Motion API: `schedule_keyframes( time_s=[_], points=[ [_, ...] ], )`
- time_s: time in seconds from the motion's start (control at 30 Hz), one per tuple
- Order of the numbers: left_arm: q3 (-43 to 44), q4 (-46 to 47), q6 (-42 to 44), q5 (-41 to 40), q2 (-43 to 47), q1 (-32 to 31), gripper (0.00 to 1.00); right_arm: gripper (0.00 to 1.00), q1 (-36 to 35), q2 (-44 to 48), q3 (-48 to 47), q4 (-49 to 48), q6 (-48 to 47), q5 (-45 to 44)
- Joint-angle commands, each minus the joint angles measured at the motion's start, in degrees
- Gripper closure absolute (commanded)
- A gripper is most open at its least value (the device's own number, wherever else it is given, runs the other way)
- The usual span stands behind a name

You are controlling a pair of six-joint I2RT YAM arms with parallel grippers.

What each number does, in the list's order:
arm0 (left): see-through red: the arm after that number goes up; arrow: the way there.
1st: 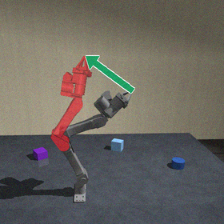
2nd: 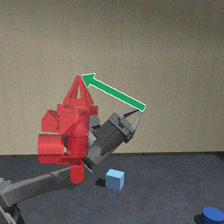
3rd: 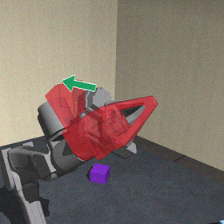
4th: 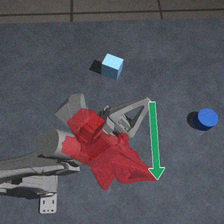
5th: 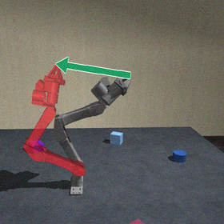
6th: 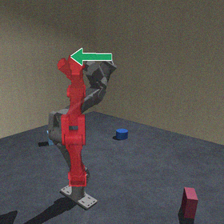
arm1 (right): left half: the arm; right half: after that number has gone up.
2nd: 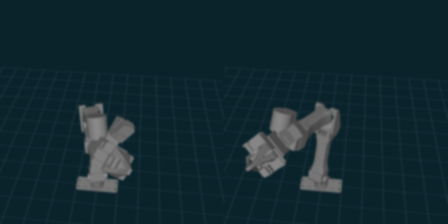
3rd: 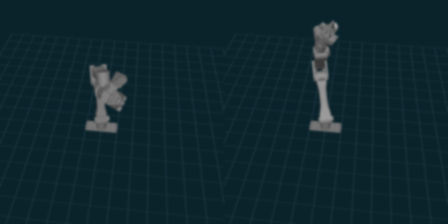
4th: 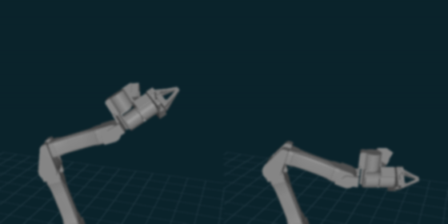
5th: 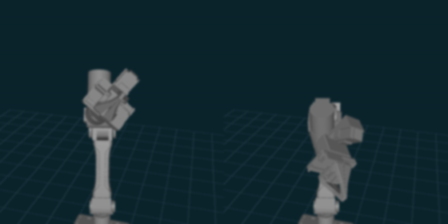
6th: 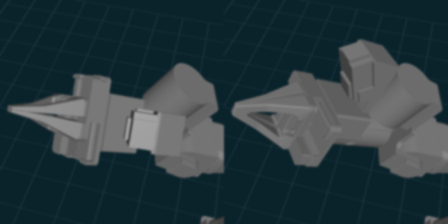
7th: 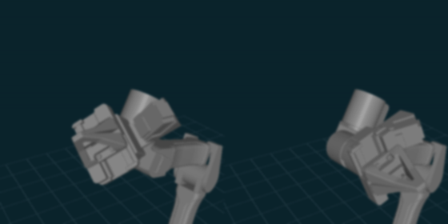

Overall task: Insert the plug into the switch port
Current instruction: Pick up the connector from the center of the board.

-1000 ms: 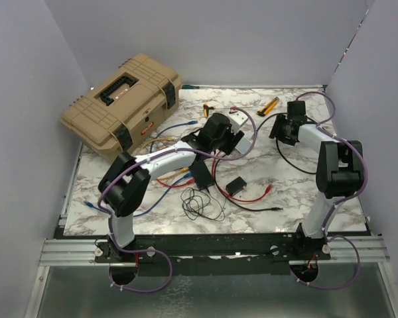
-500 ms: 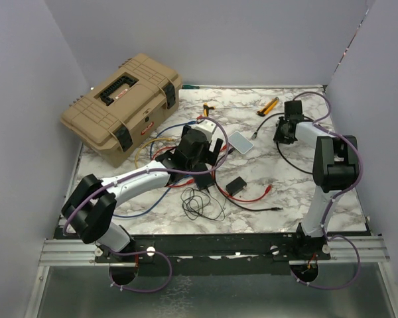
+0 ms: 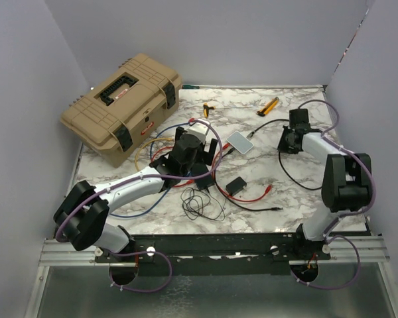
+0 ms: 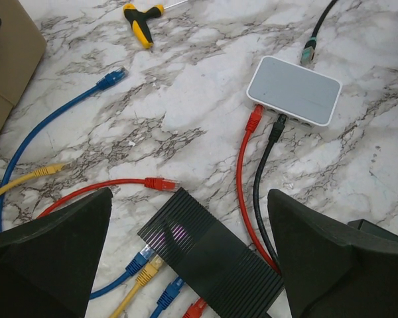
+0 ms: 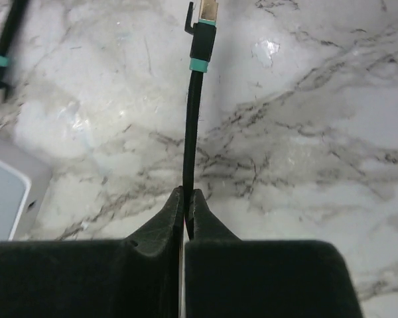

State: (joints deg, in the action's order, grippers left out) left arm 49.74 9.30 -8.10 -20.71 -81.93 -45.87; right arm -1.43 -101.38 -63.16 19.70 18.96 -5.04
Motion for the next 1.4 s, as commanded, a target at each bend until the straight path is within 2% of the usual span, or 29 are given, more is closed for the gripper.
schedule_keyframes(
  time_s=[0.0, 0.3, 0.63, 0.87, 1.0, 1.17, 1.37],
  points=[
    [-0.36, 2.68, -2.05, -1.33, 2.03, -0.28, 0.01, 0.99, 0.01, 11.00, 4.32, 0.12, 1.59, 3.67],
    [-0.68, 6.59, -9.47, 6.76, 2.06, -0.28, 0.01, 0.99, 0.02, 31.26, 17.54, -8.68, 2.27, 14.00],
    [0.49, 10.05, -15.76, 12.14, 0.42, -1.56, 0.04, 0.99, 0.03, 45.66, 28.86, -20.44, 5.98, 25.81],
    [3.95, 13.98, -16.34, 8.50, -3.22, -8.29, 0.08, 0.99, 0.02, 51.88, 36.52, -29.75, 11.47, 34.09],
    [4.89, 21.51, -17.56, 7.36, -6.40, -11.68, 0.11, 0.99, 0.03, 54.93, 42.39, -37.64, 16.01, 37.33],
    [8.04, 25.07, -18.39, 3.75, -12.08, -13.84, 0.18, 0.99, -0.02, 57.93, 46.85, -40.11, 18.45, 37.92],
    [11.89, 26.23, -21.17, 3.50, -17.64, -14.24, 0.26, 0.99, -0.10, 61.48, 49.38, -40.51, 18.71, 37.23]
  ],
)
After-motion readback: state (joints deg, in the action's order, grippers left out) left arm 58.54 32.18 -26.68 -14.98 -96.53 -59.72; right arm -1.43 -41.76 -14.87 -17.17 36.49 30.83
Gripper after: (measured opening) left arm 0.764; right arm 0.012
